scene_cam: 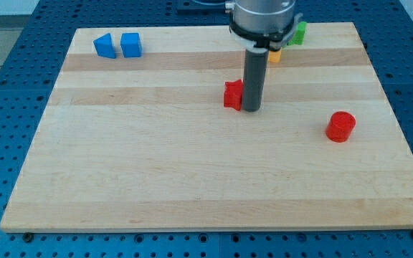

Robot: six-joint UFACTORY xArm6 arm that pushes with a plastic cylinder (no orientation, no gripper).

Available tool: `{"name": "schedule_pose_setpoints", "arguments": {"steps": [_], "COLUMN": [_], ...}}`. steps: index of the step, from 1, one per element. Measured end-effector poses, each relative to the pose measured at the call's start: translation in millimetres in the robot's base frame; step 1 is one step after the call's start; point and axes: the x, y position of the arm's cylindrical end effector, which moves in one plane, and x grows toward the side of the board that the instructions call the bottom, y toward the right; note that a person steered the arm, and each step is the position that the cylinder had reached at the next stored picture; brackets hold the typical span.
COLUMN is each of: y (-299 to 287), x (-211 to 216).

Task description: Push red star to the center left of the board

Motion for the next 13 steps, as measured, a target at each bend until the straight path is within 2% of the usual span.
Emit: {"name": "schedule_pose_setpoints", "arguments": {"steps": [1, 2, 4, 5, 6, 7, 9, 10, 11, 13], "y": [-5, 19, -40, -45, -92, -168, -201, -241, -203, -77], "x": [1, -18, -30, -38, -22, -3, -21, -8, -1, -82]}}
